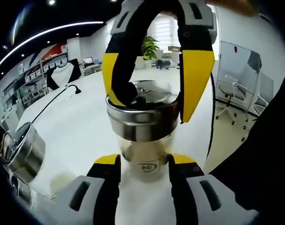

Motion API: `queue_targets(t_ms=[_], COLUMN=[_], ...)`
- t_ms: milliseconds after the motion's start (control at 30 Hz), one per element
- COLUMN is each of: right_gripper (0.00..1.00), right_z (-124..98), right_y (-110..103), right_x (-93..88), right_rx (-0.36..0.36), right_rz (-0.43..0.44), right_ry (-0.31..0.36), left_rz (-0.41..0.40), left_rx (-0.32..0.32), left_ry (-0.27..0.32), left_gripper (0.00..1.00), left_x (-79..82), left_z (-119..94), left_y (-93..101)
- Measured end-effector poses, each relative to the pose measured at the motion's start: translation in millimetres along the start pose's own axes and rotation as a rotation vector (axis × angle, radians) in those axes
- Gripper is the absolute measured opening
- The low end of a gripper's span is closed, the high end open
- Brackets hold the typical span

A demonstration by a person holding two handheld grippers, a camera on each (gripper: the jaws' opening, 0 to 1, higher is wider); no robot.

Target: Rotate the seasoning bottle until the label or dispensing opening points toward the visible target arrow and the bottle remains upright within the marked orientation range

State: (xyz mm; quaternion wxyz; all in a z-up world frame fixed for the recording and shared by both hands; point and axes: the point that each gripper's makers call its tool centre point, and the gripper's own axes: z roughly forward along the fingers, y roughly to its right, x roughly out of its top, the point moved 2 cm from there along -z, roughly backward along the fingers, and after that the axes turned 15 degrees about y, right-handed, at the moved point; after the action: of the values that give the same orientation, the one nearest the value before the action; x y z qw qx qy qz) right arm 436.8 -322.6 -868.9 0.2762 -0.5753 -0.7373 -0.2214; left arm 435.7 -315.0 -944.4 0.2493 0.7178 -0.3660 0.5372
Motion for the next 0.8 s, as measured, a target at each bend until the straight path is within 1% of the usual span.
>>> queue_targets(t_ms=[100, 167, 200, 233, 300, 367, 400, 433, 533, 567, 600, 633, 800], right_gripper=[0.35, 0.35, 0.35, 0.35, 0.36, 0.36, 0.36, 0.37, 0.39, 0.38, 0.37, 0.36, 0.36], right_z=[0, 0, 0, 0, 2, 2, 2, 2, 3, 2, 1, 0, 0], right_y=[1, 1, 1, 1, 2, 2, 2, 3, 5, 7, 9, 10, 10], right_x=[-0.3, -0.4, -0.9, -3.0, -5.8, -8.0, -8.4, -7.1, -4.2, -4.0, -4.6, -4.9, -6.3], right_rx=[0.009, 0.002, -0.021, -0.053, -0.123, -0.151, -0.166, -0.190, -0.218, -0.237, -0.244, -0.249, -0.246], right_rz=[-0.019, -0.014, 0.005, 0.046, 0.130, 0.164, 0.189, 0.226, 0.306, 0.329, 0.333, 0.334, 0.312], right_ry=[-0.005, -0.008, -0.009, -0.014, -0.002, -0.001, 0.002, 0.017, 0.060, 0.071, 0.068, 0.065, 0.056], left_rz=[0.003, 0.004, 0.004, 0.004, 0.002, -0.008, -0.016, -0.021, -0.035, -0.044, -0.044, -0.051, -0.053], left_rx=[-0.027, -0.023, -0.013, -0.007, 0.010, 0.061, 0.101, 0.121, 0.170, 0.197, 0.199, 0.216, 0.207], left_ry=[-0.008, -0.010, -0.004, 0.001, 0.000, -0.005, -0.004, -0.005, -0.009, -0.013, -0.014, -0.019, -0.021], left_gripper=[0.41, 0.41, 0.41, 0.41, 0.41, 0.41, 0.41, 0.41, 0.41, 0.41, 0.41, 0.41, 0.41], left_x=[-0.8, -1.3, -1.3, -1.4, -1.4, -0.6, -0.4, -0.4, 0.5, 1.0, 1.1, 1.4, 1.8], left_z=[3, 4, 4, 4, 5, 5, 6, 6, 8, 9, 10, 11, 12], left_y=[1.2, 1.5, 1.5, 1.8, 1.7, 1.8, 0.7, 0.6, 0.7, 0.3, 0.6, 0.7, -1.2])
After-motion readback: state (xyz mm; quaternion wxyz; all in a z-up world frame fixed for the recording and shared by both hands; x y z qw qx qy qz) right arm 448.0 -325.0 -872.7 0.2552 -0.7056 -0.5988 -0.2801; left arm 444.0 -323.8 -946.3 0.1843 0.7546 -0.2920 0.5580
